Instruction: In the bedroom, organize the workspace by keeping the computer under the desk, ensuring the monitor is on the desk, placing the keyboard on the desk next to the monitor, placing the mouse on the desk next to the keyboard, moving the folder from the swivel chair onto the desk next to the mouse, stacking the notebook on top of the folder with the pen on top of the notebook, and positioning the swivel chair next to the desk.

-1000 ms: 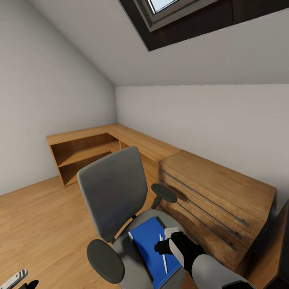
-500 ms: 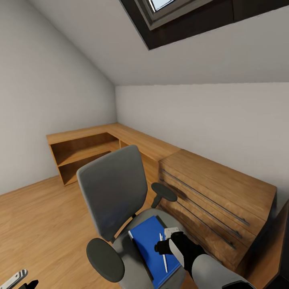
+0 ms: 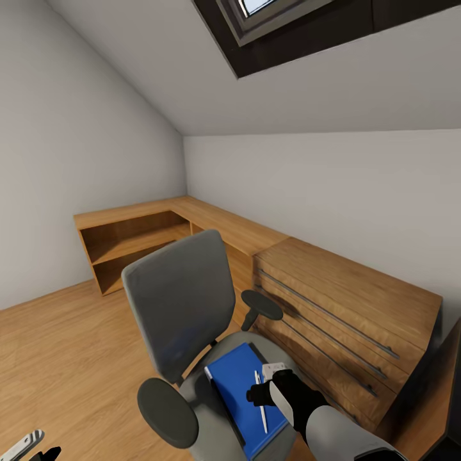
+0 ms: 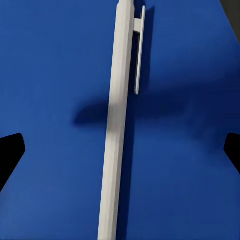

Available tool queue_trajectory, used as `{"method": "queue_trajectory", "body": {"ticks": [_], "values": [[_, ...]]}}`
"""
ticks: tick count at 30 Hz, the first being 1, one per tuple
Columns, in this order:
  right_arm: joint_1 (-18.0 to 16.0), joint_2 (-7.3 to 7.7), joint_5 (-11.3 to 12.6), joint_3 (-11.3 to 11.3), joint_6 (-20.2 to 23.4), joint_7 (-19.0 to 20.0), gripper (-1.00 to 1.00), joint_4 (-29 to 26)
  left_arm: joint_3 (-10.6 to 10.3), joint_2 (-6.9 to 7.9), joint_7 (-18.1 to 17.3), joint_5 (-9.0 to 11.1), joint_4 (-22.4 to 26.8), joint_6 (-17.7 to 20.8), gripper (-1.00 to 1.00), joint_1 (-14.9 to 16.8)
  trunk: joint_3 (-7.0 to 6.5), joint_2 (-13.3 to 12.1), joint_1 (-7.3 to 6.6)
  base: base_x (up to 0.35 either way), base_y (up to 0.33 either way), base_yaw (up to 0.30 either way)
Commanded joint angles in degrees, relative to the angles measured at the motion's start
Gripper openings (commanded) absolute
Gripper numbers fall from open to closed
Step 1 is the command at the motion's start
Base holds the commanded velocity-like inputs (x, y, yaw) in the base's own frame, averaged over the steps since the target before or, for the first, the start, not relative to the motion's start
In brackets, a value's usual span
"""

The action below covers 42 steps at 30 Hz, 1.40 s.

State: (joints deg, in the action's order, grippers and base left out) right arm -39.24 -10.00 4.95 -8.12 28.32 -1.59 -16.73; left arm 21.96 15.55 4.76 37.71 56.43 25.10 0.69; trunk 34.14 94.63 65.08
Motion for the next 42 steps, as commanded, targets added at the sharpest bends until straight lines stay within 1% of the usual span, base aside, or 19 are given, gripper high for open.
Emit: {"method": "queue_trajectory", "body": {"ticks": [1, 2, 15, 18, 33, 34, 42], "values": [[0.0, 0.0, 0.5, -0.2, 0.2, -0.2, 1.0, -0.1, 0.0, 0.01, 0.4, 0.6, 0.1, 0.3, 1.0, 0.0, 0.25, 0.4, 0.22, 0.0, 0.0, 0.0], [0.0, 0.0, 0.5, -0.2, 0.2, -0.2, 1.0, -0.1, 0.0, 0.01, 0.4, 0.6, 0.1, 0.3, 1.0, 0.0, 0.42, 0.8, 0.44, 0.0, 0.0, 0.0], [0.0, 0.0, 0.5, -0.2, 0.2, -0.2, 1.0, -0.1, 0.0, 0.01, 0.4, 0.6, 0.1, 0.3, 1.0, 0.0, 0.42, 0.8, 0.44, 0.0, 0.0, 0.0], [-0.1, 0.0, 0.5, -0.2, 0.2, -0.2, 1.0, -0.1, 0.0, -0.02, 0.4, 0.6, 0.1, 0.3, 1.0, 0.0, 0.96, 2.1, 1.1, 0.0, 0.0, 0.0], [0.0, 0.0, 0.5, -0.2, 0.2, -0.2, 1.0, -0.1, 0.0, -0.08, 0.5, 0.6, 0.0, 0.3, 1.0, 0.0, 0.96, 2.1, 1.1, 0.0, 0.0, 0.0], [0.0, 0.0, 0.5, -0.2, 0.2, -0.2, -1.0, -0.1, 0.0, -0.08, 0.5, 0.6, 0.0, 0.3, 1.0, 0.0, 0.96, 2.1, 1.1, 0.0, 0.0, 0.0], [0.0, 0.0, 0.5, -0.2, 0.2, -0.1, -1.0, -0.1, 0.0, -0.08, 0.5, 0.6, 0.0, 0.3, 1.0, 0.0, 0.96, 2.1, 1.1, 0.0, 0.0, 0.0]]}}
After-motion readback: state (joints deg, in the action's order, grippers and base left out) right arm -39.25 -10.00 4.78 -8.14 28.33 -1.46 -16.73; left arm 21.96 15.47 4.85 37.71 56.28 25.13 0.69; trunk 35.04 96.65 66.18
